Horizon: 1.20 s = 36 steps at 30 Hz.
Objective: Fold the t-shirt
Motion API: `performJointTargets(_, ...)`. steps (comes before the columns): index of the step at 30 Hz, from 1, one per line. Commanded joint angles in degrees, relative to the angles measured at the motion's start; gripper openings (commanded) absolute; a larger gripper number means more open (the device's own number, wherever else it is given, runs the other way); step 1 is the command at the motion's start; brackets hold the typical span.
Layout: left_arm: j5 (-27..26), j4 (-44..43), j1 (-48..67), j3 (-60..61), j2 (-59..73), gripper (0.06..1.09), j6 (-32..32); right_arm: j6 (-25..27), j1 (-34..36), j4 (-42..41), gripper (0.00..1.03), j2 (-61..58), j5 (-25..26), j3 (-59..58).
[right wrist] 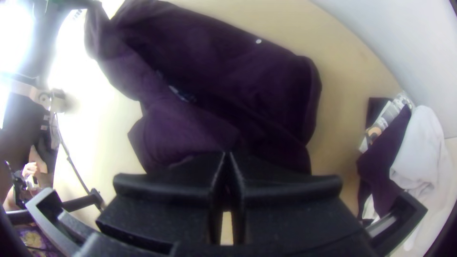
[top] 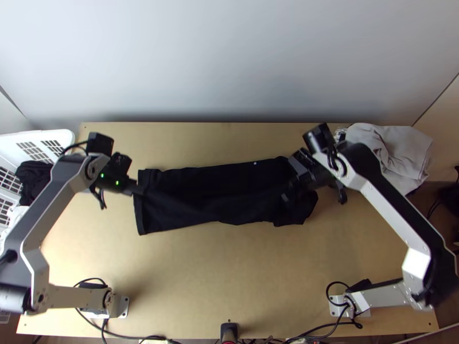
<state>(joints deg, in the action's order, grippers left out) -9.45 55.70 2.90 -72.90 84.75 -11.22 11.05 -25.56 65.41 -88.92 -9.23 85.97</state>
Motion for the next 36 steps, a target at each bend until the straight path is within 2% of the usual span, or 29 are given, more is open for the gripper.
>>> performJointTargets(1,-0.04,-0.68,-0.61,-9.71,7.01,0.10,-0.73,1.26,2.80,-0.02,0.03,-8.19,-0.08,7.89)
performJointTargets(11,0.14,-0.68,-1.58,-20.17,15.80,0.10,-1.17,1.78,6.23,-0.02,0.03,-19.27,0.09,20.46)
performJointTargets(18,1.02,-0.68,-2.90,-26.50,22.39,0.10,-1.70,2.22,6.75,1.21,0.03,-28.15,2.29,30.74)
performJointTargets(36,1.54,-1.47,-2.63,-37.49,38.03,0.10,-2.31,1.61,7.54,1.57,0.03,-41.94,5.19,39.80)
